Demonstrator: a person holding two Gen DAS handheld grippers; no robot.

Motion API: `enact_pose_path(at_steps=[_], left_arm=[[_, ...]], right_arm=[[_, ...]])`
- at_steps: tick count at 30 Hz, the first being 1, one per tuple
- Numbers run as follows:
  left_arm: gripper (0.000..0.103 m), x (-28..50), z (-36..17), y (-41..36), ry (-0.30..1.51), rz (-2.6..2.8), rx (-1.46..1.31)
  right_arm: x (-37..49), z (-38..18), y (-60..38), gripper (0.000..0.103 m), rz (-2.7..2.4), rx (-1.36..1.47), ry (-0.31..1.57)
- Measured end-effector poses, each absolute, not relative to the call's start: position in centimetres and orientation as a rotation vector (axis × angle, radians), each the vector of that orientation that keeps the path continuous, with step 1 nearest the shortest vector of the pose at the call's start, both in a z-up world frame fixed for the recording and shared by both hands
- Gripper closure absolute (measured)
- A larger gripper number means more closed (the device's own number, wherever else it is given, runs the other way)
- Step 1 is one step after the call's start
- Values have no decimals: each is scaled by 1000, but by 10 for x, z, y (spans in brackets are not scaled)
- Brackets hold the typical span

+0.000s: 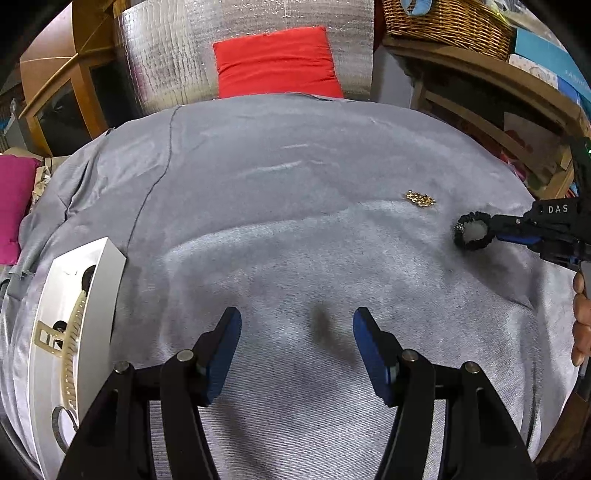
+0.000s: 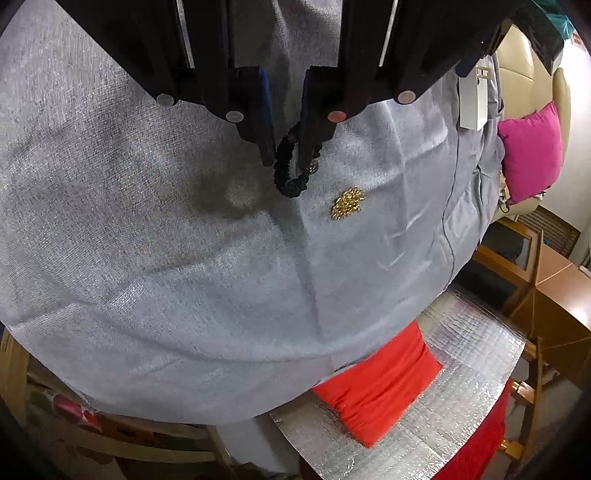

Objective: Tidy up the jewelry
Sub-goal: 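Grasp the black beaded bracelet on the gray cloth with the right tool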

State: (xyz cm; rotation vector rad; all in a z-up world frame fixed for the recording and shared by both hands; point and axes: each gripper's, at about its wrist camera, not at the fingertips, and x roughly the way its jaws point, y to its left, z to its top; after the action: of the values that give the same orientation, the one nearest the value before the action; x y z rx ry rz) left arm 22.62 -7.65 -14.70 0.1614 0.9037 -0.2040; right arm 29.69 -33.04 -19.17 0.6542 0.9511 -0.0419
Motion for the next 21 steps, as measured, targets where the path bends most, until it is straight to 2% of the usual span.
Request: enact_pose_path(at_steps=[11, 12, 13, 17, 21], left_arm=[[30, 235, -187, -70, 1004, -169, 175], [28, 234, -189, -68, 990, -168, 163], [18, 233, -189, -65, 975, -153, 159], [0, 233, -199, -53, 1002, -125, 80], [0, 225, -202, -52, 953, -111, 62]], right_arm=[[288, -181, -331, 87, -31, 654, 907], [287, -180, -332, 87, -29, 659, 904], [286, -179, -333, 87, -27, 661, 900], [283, -177, -338, 87, -24, 674, 888], [281, -178, -340, 87, -29, 673, 895]])
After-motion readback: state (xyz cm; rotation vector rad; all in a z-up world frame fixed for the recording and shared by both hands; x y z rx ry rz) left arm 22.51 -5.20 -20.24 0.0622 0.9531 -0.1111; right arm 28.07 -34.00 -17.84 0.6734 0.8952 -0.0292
